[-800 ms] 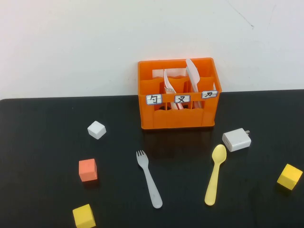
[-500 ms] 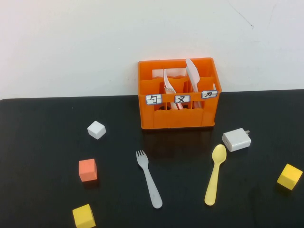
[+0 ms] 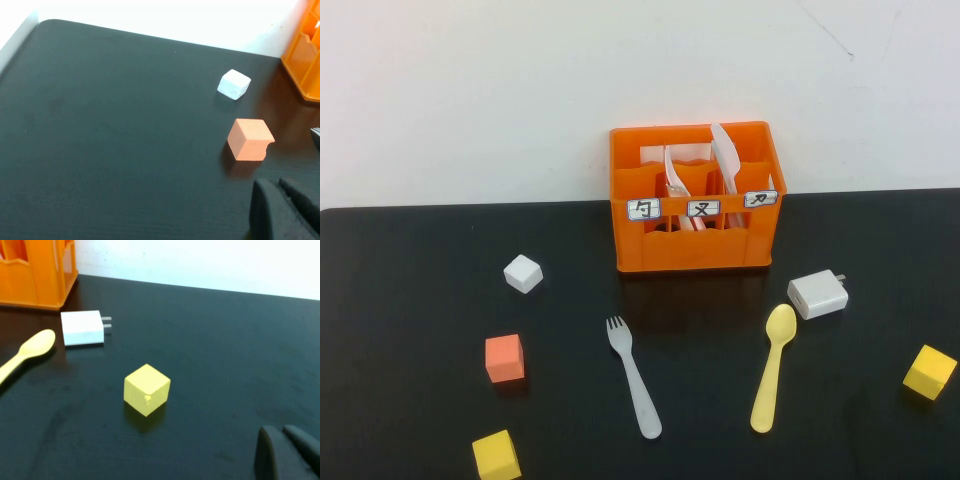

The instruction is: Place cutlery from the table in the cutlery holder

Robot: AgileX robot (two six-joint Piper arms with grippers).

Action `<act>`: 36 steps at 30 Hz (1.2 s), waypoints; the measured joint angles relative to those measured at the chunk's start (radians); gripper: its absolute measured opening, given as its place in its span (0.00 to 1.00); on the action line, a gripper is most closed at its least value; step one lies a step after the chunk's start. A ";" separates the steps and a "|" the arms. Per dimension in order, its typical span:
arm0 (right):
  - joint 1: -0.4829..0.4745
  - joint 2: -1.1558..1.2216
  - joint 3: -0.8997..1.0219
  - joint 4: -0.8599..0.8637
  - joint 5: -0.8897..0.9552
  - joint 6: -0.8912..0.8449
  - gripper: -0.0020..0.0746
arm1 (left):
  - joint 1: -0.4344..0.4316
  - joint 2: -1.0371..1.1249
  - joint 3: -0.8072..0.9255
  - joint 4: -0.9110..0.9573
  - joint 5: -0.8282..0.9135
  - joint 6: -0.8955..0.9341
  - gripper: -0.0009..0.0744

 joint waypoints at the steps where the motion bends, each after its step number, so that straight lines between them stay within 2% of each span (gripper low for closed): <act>1: 0.000 0.000 0.000 0.000 -0.001 0.000 0.02 | 0.000 0.000 0.000 0.000 0.000 0.000 0.01; 36: 0.000 0.000 0.000 0.000 -0.001 0.000 0.02 | 0.000 0.000 0.000 0.000 0.000 0.030 0.01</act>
